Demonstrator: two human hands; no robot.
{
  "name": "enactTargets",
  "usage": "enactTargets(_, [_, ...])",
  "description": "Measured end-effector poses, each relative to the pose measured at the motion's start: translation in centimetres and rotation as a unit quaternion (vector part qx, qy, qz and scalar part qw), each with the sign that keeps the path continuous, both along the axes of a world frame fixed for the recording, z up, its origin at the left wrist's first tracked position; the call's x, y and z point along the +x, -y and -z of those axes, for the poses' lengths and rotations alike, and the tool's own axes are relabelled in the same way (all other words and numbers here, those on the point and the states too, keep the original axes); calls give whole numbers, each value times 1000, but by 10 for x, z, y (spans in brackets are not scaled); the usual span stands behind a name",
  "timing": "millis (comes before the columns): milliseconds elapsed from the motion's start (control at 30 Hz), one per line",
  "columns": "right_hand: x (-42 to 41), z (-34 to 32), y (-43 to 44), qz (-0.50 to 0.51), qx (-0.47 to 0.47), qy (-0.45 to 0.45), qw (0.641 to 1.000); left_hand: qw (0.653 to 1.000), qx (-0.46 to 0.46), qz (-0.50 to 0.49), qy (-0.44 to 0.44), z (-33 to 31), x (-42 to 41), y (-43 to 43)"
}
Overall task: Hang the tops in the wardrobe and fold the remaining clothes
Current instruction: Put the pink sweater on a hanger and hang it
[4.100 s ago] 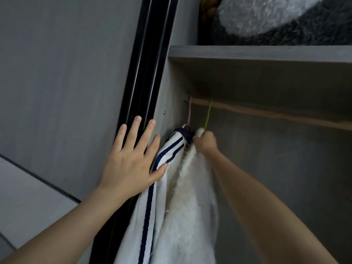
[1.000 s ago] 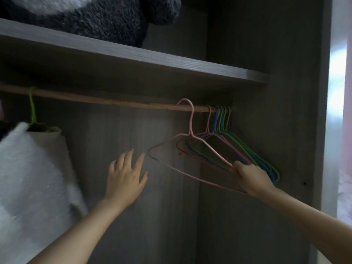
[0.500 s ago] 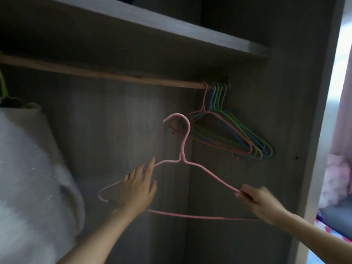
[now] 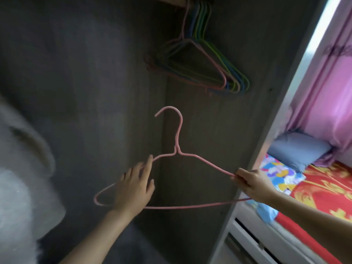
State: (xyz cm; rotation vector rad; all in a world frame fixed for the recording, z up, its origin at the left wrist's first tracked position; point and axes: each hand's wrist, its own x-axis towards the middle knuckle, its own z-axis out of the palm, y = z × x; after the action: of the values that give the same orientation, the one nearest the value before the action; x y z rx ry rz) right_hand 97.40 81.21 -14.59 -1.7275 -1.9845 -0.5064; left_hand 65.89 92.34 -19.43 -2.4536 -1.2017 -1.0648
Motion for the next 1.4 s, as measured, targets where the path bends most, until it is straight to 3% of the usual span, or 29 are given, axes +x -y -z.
enactTargets(267, [67,52,93,-28,81,-14,996,992,-68,99,-35,25,64,80])
enactTargets(500, [165,85,183,14,108,-27,994,987,-106,110,-58,28,173,155])
enactTargets(700, [252,113,285,88,87,-19,992,976,-117,176,-54,43,280,214])
enactTargets(767, [315,124,386,236,101,-34,966,946,-128,288,-83,50,390,268])
enactTargets(800, [315,131,390,217,108,-31,970,943,-140,286,-100,48,390,267])
enactTargets(900, [333,149,461,305,92,-44,947,919,-127,352,-120,58,455,302])
enactTargets(1033, [338,172,558,424,102,-57,898,861,-123,468,-156,71,544,358])
enactTargets(1167, [328,187,611,501,88,-68,858,804,-125,552,-182,91,596,393])
enactTargets(1400, [357,193,653,599,70,-17,798,707,-213,655,-159,119,700,420])
